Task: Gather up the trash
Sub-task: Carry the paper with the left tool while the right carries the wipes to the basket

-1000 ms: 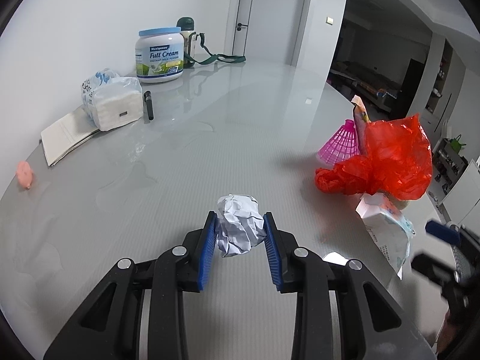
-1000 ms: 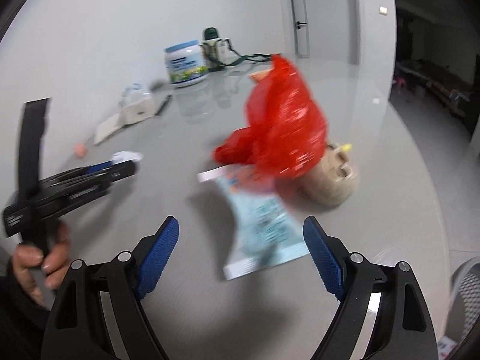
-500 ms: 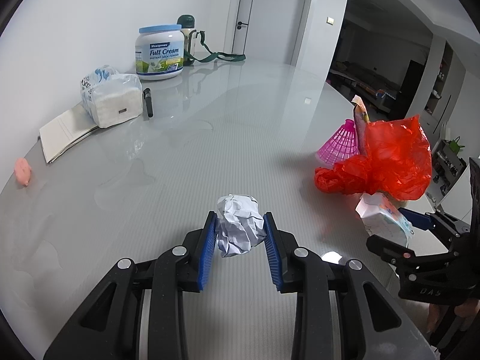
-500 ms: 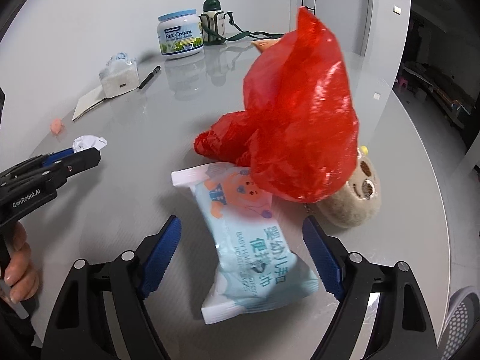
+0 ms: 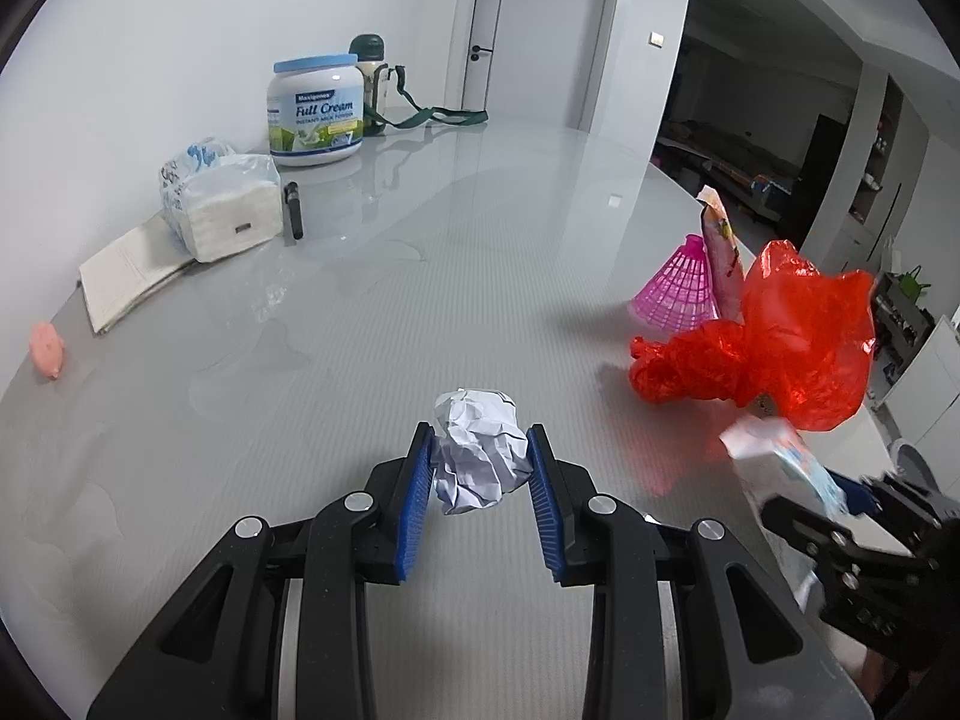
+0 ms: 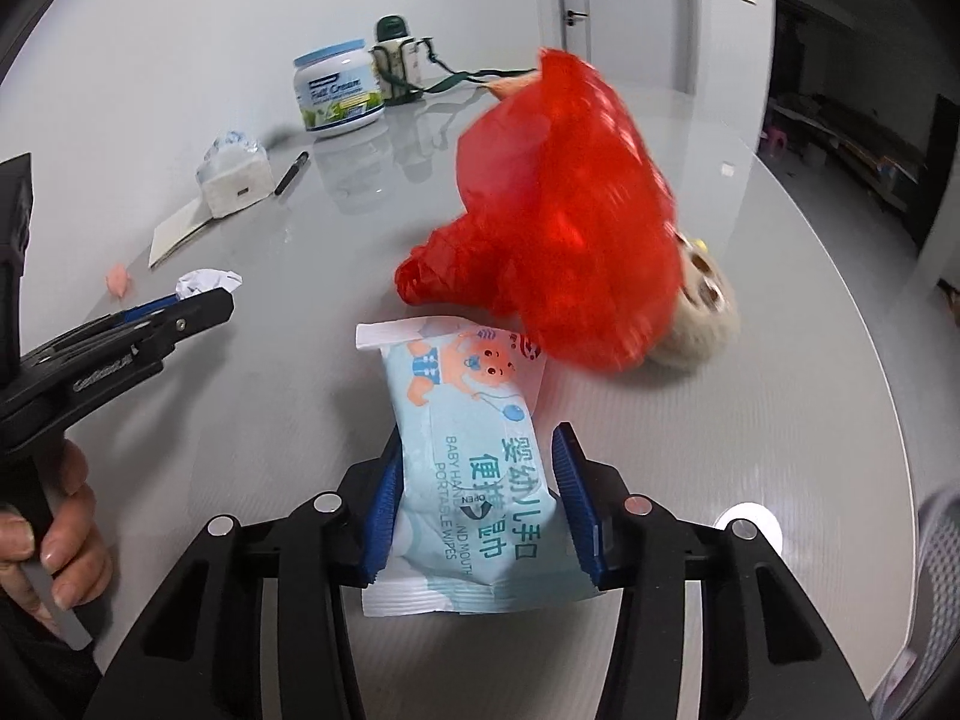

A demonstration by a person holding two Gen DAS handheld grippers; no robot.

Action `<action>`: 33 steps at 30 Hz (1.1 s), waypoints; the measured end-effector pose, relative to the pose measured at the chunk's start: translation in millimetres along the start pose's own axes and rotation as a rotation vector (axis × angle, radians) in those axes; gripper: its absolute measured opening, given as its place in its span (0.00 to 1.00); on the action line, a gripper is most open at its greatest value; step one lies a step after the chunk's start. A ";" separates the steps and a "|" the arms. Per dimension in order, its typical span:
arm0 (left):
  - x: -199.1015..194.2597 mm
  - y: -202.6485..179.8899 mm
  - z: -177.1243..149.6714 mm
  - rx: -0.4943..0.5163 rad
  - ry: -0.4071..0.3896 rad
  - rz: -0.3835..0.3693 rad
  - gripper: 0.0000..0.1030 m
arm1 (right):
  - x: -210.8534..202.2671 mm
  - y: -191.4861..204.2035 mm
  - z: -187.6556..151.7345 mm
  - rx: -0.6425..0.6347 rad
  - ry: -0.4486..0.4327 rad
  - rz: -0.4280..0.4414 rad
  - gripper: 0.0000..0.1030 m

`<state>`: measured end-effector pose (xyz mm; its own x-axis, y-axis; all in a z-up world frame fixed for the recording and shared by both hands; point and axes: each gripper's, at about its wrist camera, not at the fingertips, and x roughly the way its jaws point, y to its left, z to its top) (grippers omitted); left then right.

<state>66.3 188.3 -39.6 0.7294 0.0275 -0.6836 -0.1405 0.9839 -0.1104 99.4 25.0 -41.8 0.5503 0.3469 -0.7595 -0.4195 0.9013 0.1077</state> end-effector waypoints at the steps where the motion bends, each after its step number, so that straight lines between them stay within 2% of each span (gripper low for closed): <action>1: -1.2 -1.7 0.0 0.008 -0.008 0.011 0.30 | -3.4 -0.8 -4.8 0.015 -0.002 0.002 0.45; 6: -6.5 -12.7 -2.8 0.045 -0.020 0.009 0.30 | -22.1 -5.9 -24.8 0.069 -0.015 -0.002 0.45; 15: -24.3 -50.2 -14.2 0.107 -0.023 -0.058 0.30 | -64.9 -38.2 -54.5 0.185 -0.065 -0.048 0.45; 25: -42.7 -138.3 -33.5 0.233 0.023 -0.203 0.30 | -120.9 -100.9 -97.0 0.337 -0.144 -0.140 0.45; 33: -60.3 -221.1 -51.6 0.358 0.033 -0.314 0.30 | -173.7 -157.1 -139.7 0.439 -0.206 -0.279 0.45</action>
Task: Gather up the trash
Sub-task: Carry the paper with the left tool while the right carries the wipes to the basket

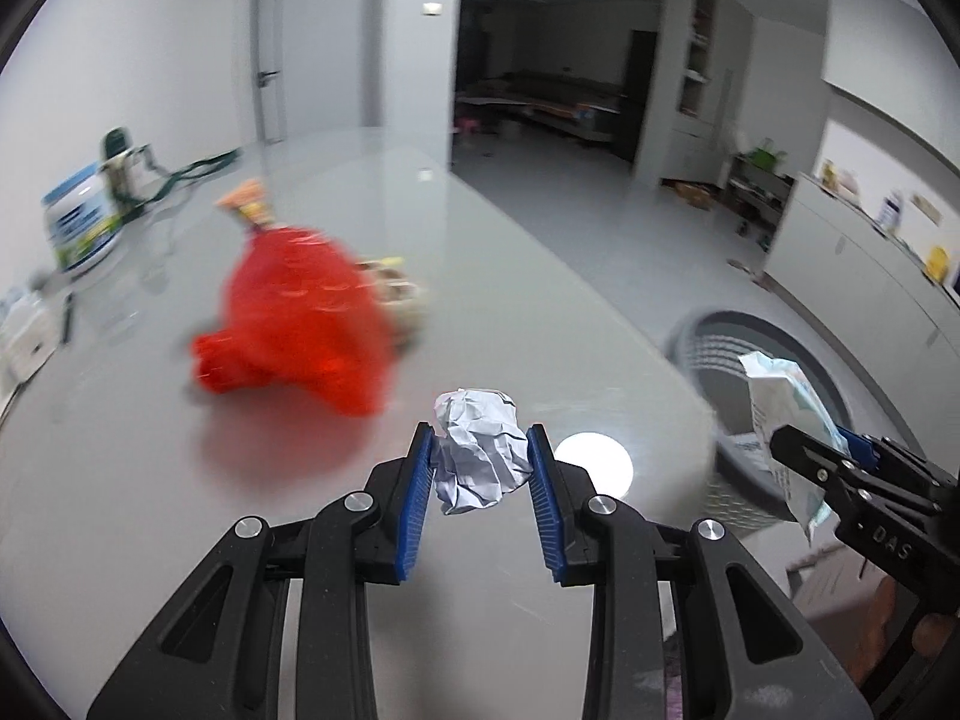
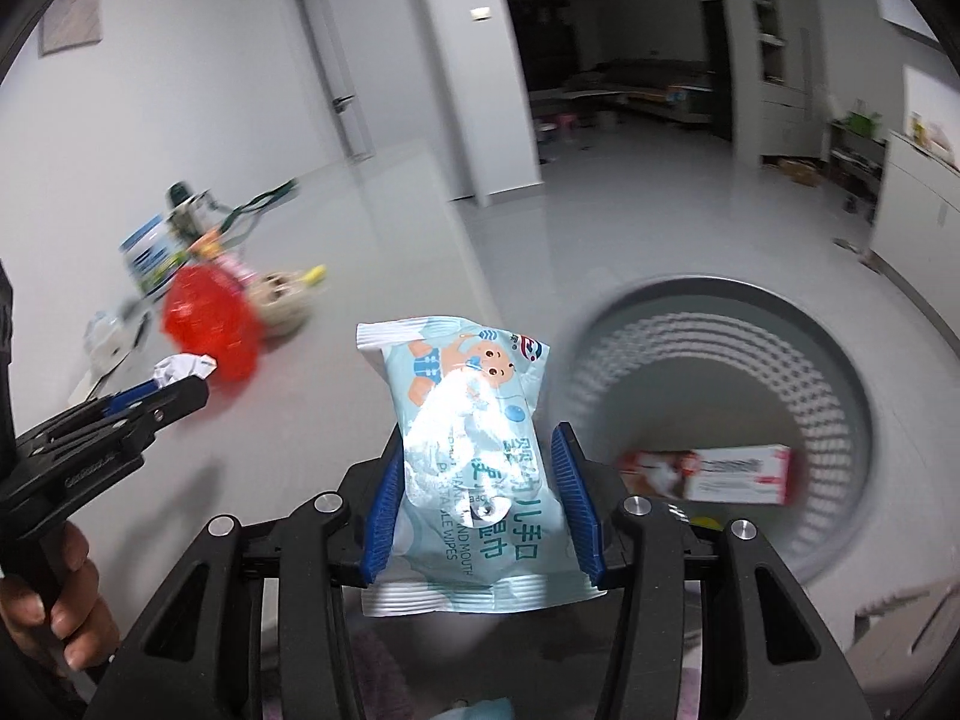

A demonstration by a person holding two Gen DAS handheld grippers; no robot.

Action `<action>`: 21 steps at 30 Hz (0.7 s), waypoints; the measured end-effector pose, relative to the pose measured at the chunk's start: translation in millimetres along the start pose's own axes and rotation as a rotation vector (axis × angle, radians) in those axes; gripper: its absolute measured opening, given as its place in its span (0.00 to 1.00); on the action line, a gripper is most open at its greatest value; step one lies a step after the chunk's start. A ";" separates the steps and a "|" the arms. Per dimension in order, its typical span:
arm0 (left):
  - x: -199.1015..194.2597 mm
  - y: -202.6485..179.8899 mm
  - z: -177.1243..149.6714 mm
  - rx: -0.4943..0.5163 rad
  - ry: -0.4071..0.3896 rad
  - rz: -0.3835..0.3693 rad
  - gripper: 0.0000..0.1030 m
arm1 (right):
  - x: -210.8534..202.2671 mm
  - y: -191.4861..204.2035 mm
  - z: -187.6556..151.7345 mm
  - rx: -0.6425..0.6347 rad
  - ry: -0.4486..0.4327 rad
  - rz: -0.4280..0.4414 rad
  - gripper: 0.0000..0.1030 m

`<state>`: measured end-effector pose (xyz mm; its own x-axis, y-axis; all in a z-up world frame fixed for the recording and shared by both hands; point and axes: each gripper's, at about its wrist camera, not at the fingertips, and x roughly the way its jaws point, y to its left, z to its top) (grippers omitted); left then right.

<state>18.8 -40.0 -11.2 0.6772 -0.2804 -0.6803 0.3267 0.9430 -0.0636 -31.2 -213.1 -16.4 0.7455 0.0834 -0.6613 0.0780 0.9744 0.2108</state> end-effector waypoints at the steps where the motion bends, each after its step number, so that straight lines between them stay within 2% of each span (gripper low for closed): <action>1: 1.3 -11.9 0.8 0.019 0.001 -0.016 0.30 | -4.5 -8.8 -1.7 0.014 -0.007 -0.013 0.45; 11: 34.9 -104.4 4.0 0.154 0.062 -0.129 0.30 | -31.5 -97.7 -17.5 0.160 -0.039 -0.114 0.45; 15: 53.1 -129.5 10.4 0.187 0.104 -0.170 0.30 | -33.7 -117.9 -19.4 0.197 -0.039 -0.136 0.45; 21: 72.0 -161.3 18.9 0.228 0.120 -0.191 0.31 | -34.0 -138.8 -18.4 0.215 -0.036 -0.155 0.45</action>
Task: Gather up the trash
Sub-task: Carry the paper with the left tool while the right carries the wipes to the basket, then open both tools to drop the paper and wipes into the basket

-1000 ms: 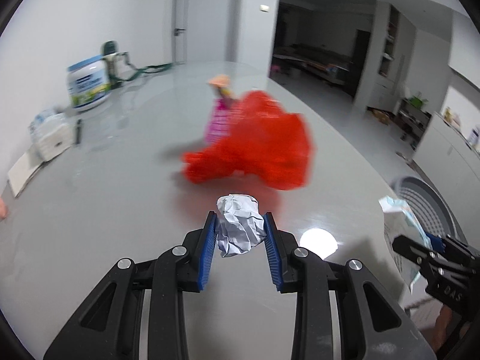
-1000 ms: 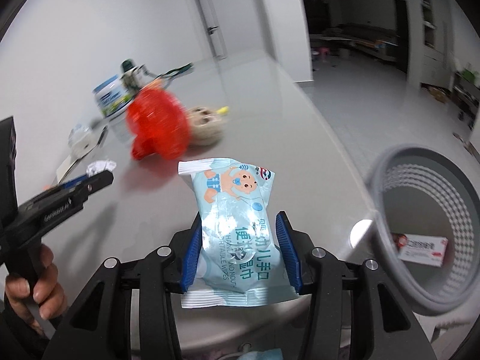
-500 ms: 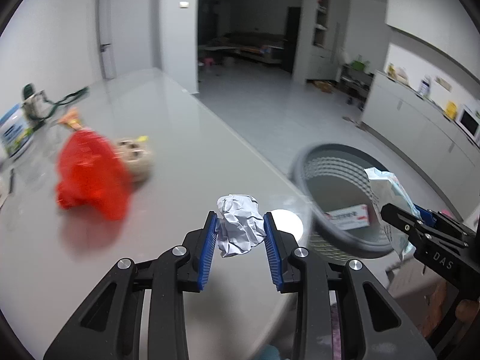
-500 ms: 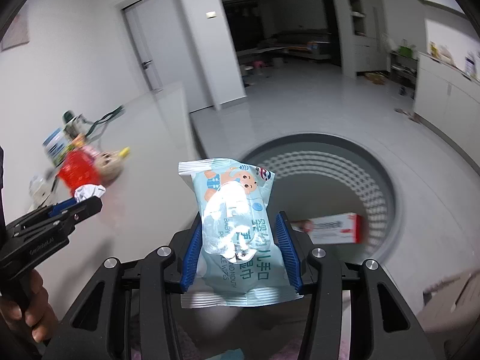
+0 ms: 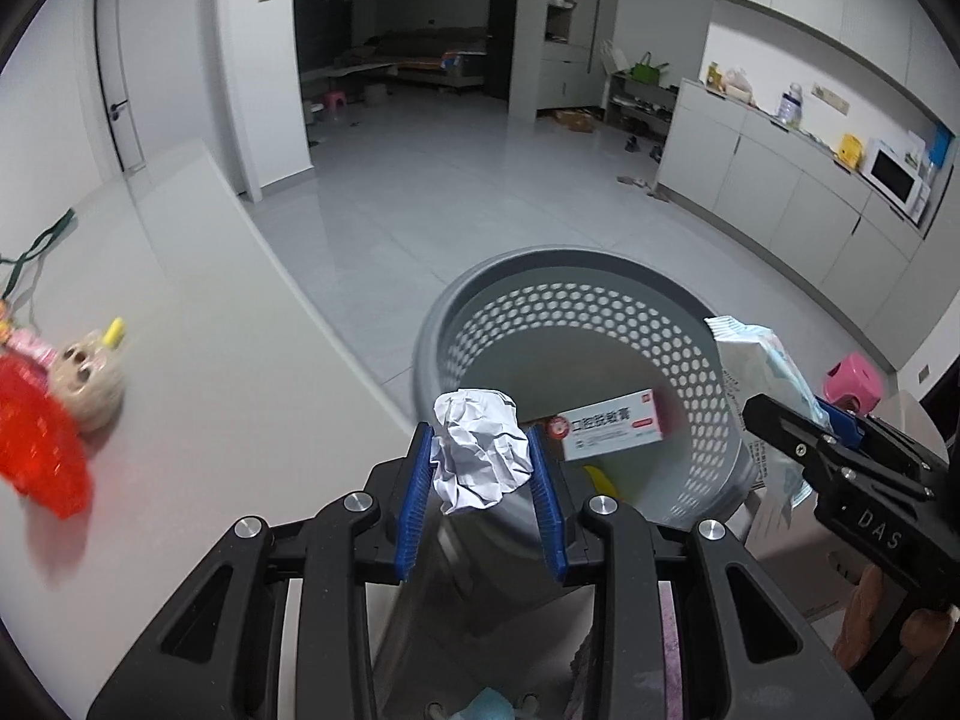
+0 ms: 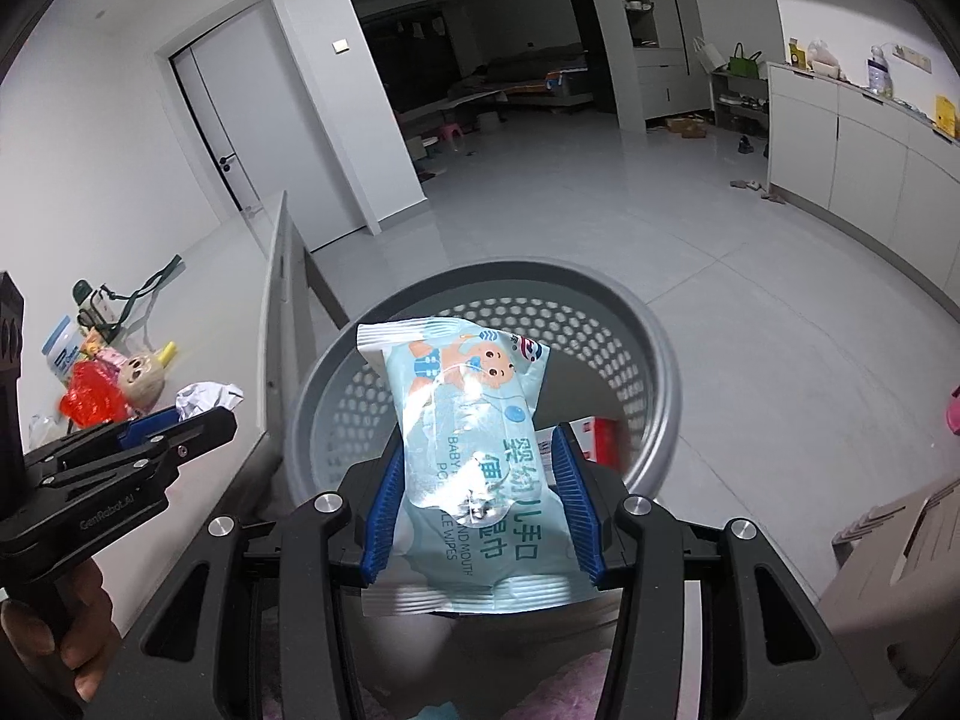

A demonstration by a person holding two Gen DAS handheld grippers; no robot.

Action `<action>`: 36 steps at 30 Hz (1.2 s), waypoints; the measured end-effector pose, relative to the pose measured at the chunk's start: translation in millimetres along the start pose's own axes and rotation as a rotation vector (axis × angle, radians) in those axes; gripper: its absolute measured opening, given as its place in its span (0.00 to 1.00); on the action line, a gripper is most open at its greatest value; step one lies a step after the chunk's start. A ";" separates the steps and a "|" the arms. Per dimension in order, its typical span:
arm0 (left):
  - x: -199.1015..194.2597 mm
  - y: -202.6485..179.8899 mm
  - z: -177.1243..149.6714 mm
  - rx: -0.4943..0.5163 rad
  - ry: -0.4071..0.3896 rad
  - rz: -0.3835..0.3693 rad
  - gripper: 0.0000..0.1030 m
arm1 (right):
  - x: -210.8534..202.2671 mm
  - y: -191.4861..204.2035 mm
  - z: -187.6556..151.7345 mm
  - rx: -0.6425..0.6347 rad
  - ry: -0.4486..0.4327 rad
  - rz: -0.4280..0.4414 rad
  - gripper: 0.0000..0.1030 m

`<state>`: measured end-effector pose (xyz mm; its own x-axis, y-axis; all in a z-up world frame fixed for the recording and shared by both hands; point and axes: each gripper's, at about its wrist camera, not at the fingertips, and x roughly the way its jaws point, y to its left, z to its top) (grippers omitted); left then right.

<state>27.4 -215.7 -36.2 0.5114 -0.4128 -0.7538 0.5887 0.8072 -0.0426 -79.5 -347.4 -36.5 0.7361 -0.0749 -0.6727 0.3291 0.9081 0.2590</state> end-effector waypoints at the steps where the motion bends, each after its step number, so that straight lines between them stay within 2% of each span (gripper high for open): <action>1: 3.2 -4.6 2.4 0.008 0.001 -0.001 0.32 | 1.1 -0.5 1.1 0.002 0.001 -0.002 0.45; 11: 37.6 -26.2 18.8 0.046 0.047 -0.011 0.33 | 27.6 -15.7 9.9 0.042 0.045 -0.001 0.45; 20: 52.8 -30.1 16.6 0.032 0.082 -0.019 0.33 | 44.3 -19.2 13.1 0.043 0.070 0.004 0.45; 24: 54.5 -32.1 16.5 0.030 0.088 -0.021 0.41 | 49.4 -19.9 14.2 0.041 0.076 0.000 0.45; 26: 53.2 -32.3 17.2 0.029 0.085 -0.019 0.48 | 49.8 -20.5 15.0 0.040 0.071 -0.004 0.45; 28: 51.1 -32.0 18.7 0.028 0.072 -0.007 0.59 | 49.5 -21.6 15.5 0.042 0.066 -0.008 0.46; 31: 47.3 -31.5 20.1 0.026 0.058 0.001 0.61 | 46.9 -25.6 15.0 0.050 0.058 -0.007 0.56; 36: 43.8 -34.2 19.9 0.027 0.056 0.005 0.61 | 43.4 -24.9 14.7 0.052 0.048 -0.007 0.57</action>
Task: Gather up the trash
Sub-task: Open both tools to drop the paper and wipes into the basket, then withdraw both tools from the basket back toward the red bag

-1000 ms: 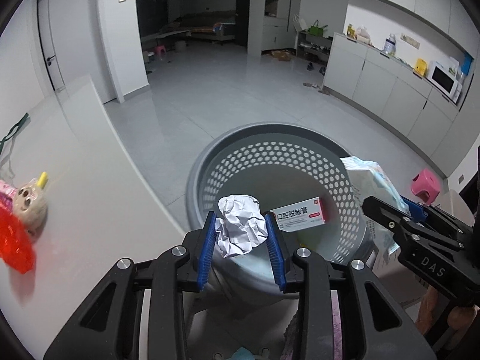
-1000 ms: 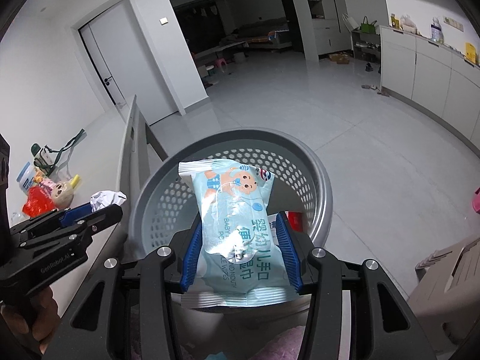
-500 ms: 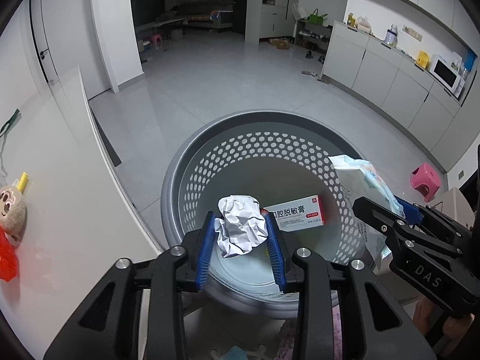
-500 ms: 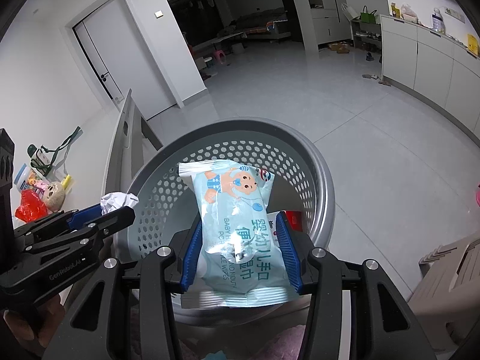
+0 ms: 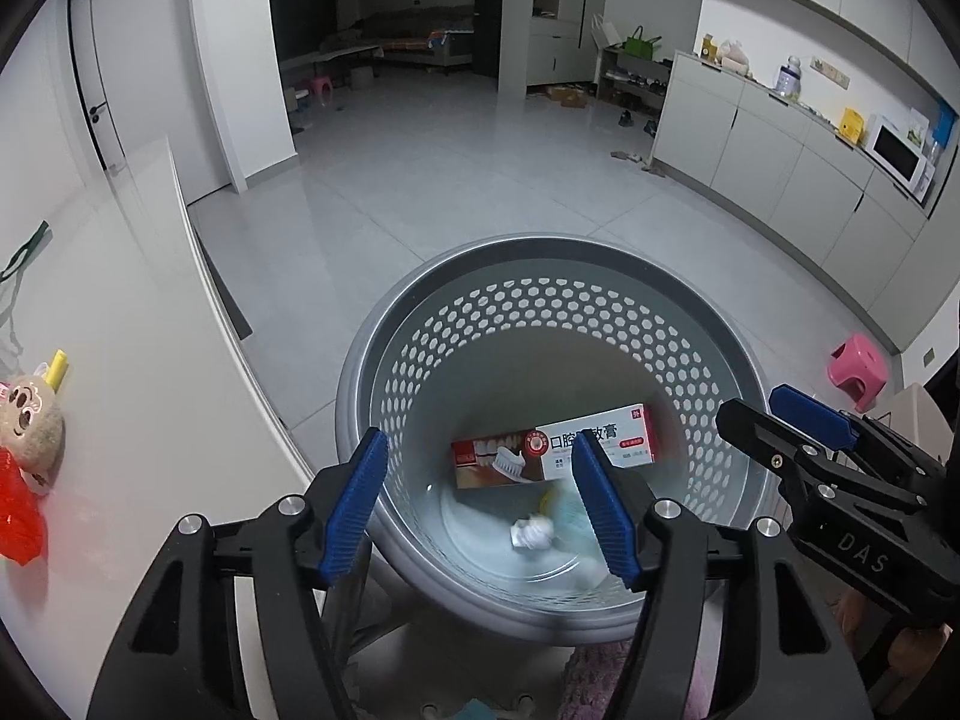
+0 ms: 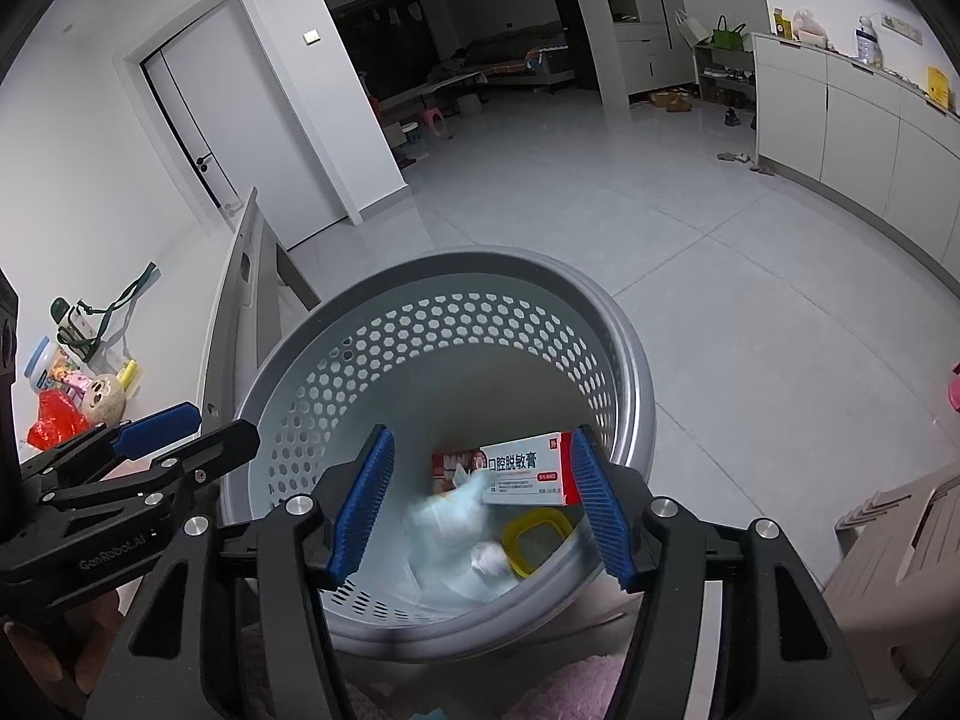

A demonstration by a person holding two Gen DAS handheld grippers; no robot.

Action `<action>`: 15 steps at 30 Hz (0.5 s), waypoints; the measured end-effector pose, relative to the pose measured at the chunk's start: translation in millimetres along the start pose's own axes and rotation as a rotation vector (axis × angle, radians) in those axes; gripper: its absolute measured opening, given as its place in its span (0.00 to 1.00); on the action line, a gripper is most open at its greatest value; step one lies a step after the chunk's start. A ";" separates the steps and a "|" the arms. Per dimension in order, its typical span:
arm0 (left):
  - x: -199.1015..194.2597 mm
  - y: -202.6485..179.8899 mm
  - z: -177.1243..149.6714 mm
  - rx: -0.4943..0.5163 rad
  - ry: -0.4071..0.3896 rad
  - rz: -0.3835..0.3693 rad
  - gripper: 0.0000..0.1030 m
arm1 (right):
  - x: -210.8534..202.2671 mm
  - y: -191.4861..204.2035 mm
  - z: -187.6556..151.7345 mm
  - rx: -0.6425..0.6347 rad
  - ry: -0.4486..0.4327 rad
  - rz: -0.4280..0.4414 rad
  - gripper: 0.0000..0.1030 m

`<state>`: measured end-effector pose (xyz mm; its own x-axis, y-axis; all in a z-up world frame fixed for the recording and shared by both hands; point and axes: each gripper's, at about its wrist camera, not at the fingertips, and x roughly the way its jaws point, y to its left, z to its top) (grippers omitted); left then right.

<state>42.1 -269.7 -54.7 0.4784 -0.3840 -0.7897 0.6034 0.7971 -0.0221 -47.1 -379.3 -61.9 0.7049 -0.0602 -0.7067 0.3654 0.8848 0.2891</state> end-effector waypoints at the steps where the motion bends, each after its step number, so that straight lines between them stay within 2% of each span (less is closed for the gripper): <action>1: 0.2 -0.1 -0.1 0.001 -0.001 -0.001 0.61 | -0.4 0.7 -0.8 -0.001 -0.001 0.001 0.57; 15: -23.2 11.8 -7.8 -0.011 -0.048 0.015 0.61 | -23.0 8.3 -7.1 0.006 -0.030 0.017 0.57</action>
<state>33.2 -247.8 -41.4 0.5173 -0.3934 -0.7600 0.5892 0.8078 -0.0171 -64.5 -367.3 -47.8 0.7287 -0.0591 -0.6823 0.3568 0.8832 0.3045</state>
